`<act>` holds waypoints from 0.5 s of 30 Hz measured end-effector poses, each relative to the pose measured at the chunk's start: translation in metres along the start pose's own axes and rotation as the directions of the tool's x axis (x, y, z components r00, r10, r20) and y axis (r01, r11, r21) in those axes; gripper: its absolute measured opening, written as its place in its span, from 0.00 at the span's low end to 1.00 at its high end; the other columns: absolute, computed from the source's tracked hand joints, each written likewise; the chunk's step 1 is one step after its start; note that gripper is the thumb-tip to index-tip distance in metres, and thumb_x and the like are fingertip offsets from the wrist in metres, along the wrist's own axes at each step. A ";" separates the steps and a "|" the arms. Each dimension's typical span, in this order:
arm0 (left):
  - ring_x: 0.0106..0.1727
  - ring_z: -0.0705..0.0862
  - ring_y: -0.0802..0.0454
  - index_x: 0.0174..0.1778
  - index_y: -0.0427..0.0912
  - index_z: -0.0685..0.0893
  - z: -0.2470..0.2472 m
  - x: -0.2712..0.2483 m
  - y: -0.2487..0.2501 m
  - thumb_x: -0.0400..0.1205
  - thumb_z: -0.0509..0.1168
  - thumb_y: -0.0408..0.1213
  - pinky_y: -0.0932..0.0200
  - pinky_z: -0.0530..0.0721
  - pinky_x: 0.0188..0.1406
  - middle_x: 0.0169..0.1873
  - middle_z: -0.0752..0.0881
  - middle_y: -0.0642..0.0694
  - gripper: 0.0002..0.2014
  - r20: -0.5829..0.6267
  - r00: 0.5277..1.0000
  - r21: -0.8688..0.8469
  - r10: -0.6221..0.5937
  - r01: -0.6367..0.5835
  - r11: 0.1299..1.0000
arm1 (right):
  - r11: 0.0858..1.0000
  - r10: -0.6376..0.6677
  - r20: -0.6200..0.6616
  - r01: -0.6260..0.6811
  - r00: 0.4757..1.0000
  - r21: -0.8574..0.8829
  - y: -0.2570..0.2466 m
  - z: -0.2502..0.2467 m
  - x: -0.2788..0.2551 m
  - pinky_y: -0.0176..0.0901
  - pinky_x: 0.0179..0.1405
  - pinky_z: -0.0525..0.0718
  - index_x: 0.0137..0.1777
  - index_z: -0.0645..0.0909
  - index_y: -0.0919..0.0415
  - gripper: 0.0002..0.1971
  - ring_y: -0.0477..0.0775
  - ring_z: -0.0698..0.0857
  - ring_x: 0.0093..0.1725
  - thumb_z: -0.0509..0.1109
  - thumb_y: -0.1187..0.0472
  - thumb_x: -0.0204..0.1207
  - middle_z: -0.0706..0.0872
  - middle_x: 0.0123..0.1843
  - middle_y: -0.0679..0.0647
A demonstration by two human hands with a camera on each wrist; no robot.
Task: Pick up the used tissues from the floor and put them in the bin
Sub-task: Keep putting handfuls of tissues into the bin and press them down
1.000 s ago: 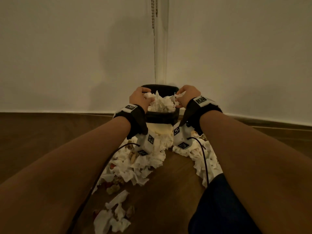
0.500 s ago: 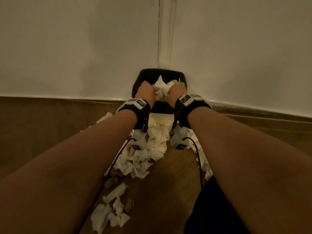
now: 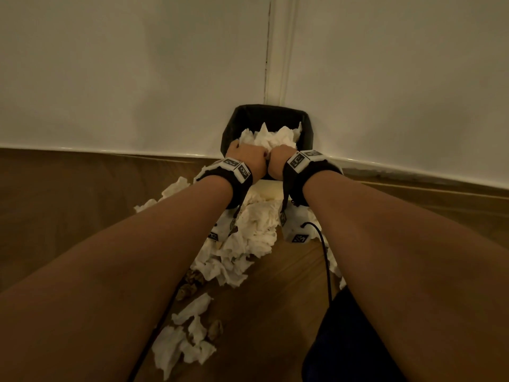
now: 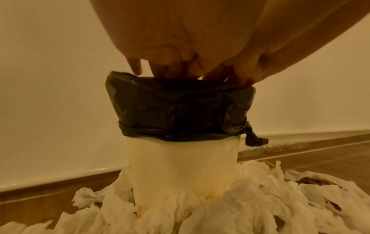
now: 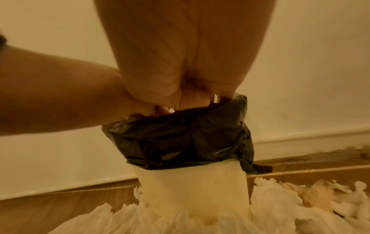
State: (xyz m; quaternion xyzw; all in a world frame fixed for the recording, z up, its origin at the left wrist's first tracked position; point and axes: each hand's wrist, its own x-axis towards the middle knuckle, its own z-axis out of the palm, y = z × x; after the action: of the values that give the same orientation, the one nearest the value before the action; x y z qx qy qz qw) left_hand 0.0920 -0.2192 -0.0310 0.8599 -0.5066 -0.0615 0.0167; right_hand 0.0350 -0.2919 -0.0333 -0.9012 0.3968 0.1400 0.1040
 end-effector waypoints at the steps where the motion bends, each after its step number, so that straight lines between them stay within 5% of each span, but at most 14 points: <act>1: 0.68 0.77 0.44 0.64 0.45 0.76 0.000 -0.001 0.000 0.82 0.56 0.42 0.44 0.54 0.78 0.59 0.84 0.43 0.15 -0.027 0.999 -0.012 -0.017 0.017 1.000 | 1.000 -0.015 0.005 0.015 1.000 0.007 -0.002 -0.003 -0.002 0.53 0.67 0.74 0.72 0.73 0.65 0.20 0.64 0.76 0.69 0.60 0.60 0.82 0.76 0.72 0.64; 3: 0.68 0.76 0.44 0.65 0.46 0.73 -0.002 -0.004 -0.003 0.81 0.58 0.40 0.42 0.49 0.78 0.59 0.84 0.44 0.16 -0.078 0.996 -0.051 -0.030 0.027 0.998 | 0.999 -0.039 0.007 0.039 0.999 -0.004 -0.003 -0.010 -0.004 0.54 0.64 0.77 0.69 0.75 0.65 0.18 0.64 0.79 0.65 0.61 0.61 0.81 0.80 0.67 0.64; 10: 0.69 0.72 0.47 0.70 0.51 0.72 -0.010 -0.044 -0.020 0.80 0.58 0.32 0.45 0.62 0.70 0.68 0.72 0.46 0.22 -0.345 0.932 -0.226 -0.115 0.036 0.973 | 1.000 -0.004 -0.185 0.008 0.983 0.020 0.001 -0.038 -0.034 0.56 0.69 0.73 0.74 0.73 0.57 0.24 0.64 0.70 0.72 0.67 0.59 0.77 0.70 0.72 0.60; 15: 0.69 0.71 0.45 0.74 0.50 0.67 -0.006 -0.091 -0.041 0.81 0.55 0.33 0.44 0.65 0.68 0.68 0.72 0.46 0.23 -0.336 0.919 -0.253 -0.205 0.122 0.960 | 0.992 -0.079 -0.271 0.103 0.959 0.077 -0.013 -0.042 -0.076 0.55 0.73 0.70 0.73 0.73 0.57 0.22 0.64 0.69 0.72 0.64 0.61 0.77 0.70 0.72 0.62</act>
State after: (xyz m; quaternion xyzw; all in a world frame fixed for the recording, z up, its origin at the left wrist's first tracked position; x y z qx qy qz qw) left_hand 0.0848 -0.1200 -0.0207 0.8885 -0.4104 0.0381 0.2016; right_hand 0.0030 -0.2436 0.0328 -0.9235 0.3712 -0.0058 0.0968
